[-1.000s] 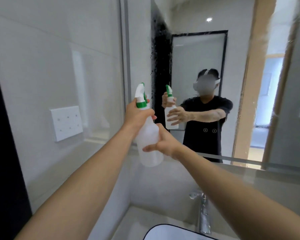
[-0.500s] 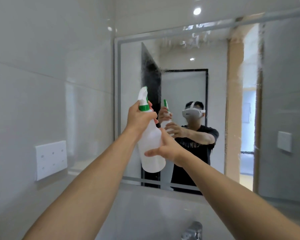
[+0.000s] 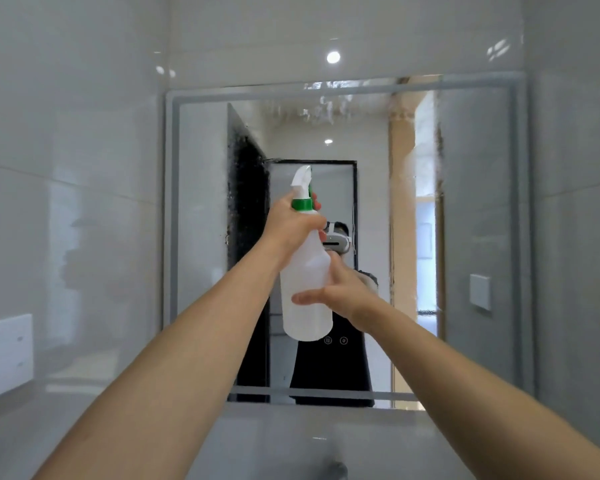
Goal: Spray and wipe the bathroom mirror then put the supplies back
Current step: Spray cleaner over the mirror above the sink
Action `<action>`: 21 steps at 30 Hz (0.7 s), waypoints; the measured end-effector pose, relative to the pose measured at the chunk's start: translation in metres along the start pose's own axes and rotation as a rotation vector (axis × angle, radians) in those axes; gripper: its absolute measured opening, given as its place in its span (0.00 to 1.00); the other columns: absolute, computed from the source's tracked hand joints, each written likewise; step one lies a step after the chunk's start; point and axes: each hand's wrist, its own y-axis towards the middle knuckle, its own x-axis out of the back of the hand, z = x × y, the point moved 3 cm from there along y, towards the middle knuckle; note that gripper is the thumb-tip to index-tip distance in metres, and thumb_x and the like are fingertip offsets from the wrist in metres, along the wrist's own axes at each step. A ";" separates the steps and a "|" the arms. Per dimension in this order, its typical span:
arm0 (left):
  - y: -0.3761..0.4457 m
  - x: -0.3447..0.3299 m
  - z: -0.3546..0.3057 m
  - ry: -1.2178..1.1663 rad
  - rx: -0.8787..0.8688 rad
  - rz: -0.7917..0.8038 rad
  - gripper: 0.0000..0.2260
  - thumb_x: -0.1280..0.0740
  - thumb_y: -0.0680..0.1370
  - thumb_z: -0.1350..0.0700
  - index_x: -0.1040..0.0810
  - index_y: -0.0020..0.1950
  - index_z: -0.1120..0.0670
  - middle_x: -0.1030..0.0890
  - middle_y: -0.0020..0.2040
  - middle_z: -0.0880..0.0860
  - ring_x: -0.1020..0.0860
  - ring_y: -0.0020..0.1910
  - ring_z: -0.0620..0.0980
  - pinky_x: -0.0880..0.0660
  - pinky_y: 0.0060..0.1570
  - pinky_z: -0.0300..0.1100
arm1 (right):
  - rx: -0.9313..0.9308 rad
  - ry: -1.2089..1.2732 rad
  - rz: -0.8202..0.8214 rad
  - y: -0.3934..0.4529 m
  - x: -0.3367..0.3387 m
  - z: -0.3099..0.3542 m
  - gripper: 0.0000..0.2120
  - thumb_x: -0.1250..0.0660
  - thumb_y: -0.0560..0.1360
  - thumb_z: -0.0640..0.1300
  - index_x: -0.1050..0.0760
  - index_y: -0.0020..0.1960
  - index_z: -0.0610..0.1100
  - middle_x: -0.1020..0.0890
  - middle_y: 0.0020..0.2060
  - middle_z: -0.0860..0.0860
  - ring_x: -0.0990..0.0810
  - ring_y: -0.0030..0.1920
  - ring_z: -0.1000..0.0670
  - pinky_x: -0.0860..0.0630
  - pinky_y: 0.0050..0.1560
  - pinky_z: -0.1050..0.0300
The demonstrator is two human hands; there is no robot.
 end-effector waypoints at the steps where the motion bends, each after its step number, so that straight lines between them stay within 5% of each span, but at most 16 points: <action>1: 0.003 -0.008 0.000 -0.001 0.003 0.011 0.15 0.31 0.68 0.73 0.22 0.53 0.60 0.21 0.47 0.57 0.20 0.38 0.55 0.18 0.40 0.49 | -0.008 -0.001 -0.011 -0.002 0.007 -0.001 0.40 0.19 0.62 0.42 0.36 0.68 0.51 0.22 0.59 0.49 0.22 0.60 0.47 0.24 0.62 0.44; 7: 0.007 -0.047 0.000 -0.014 0.025 0.005 0.14 0.29 0.63 0.69 0.22 0.46 0.58 0.21 0.39 0.60 0.18 0.32 0.59 0.18 0.42 0.63 | -0.032 -0.051 -0.084 -0.012 0.044 -0.004 0.45 0.18 0.52 0.51 0.34 0.65 0.54 0.22 0.60 0.49 0.22 0.61 0.45 0.24 0.63 0.41; 12: 0.008 -0.072 -0.008 -0.047 0.021 0.109 0.15 0.31 0.69 0.72 0.22 0.53 0.60 0.20 0.48 0.59 0.19 0.30 0.52 0.18 0.40 0.51 | -0.028 -0.061 -0.120 -0.026 0.065 -0.001 0.41 0.19 0.57 0.47 0.35 0.65 0.54 0.21 0.56 0.52 0.21 0.60 0.46 0.23 0.62 0.41; 16: 0.010 -0.091 -0.014 -0.044 0.020 0.164 0.20 0.29 0.69 0.70 0.24 0.60 0.60 0.21 0.58 0.57 0.17 0.33 0.55 0.18 0.44 0.56 | -0.029 -0.040 -0.122 -0.032 0.085 0.001 0.39 0.20 0.64 0.38 0.38 0.68 0.48 0.23 0.57 0.48 0.23 0.59 0.46 0.24 0.63 0.45; 21: 0.011 -0.116 -0.017 -0.060 0.009 0.173 0.19 0.29 0.69 0.70 0.22 0.58 0.61 0.20 0.51 0.58 0.18 0.32 0.53 0.18 0.37 0.48 | -0.059 -0.067 -0.170 -0.038 0.109 -0.002 0.41 0.19 0.58 0.44 0.36 0.66 0.48 0.22 0.58 0.46 0.21 0.59 0.44 0.21 0.60 0.41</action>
